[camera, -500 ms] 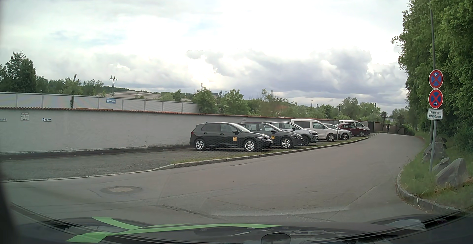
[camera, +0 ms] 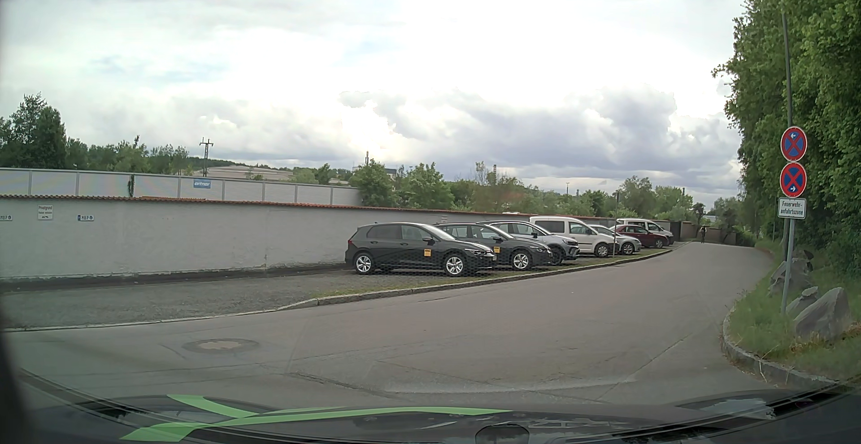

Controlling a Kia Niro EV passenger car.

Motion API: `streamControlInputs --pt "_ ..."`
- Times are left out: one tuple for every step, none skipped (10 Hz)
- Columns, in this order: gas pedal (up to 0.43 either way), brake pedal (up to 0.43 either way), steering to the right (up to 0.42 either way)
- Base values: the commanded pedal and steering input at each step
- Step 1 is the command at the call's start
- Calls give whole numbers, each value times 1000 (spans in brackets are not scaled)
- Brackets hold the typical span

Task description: Follow the waypoints while adhering to traffic rules and regulations

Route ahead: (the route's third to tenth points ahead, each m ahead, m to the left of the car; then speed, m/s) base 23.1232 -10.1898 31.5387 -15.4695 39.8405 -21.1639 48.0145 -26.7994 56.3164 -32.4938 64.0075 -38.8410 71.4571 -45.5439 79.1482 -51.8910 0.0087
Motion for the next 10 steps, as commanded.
streamControlInputs --pt "0 213 927" --pt "0 213 927" --pt "0 213 926" --pt "0 213 923" --pt "0 213 922" --pt "0 213 920" --pt "0 213 919" --pt "0 213 917" --pt "0 207 913" --pt "0 195 910"
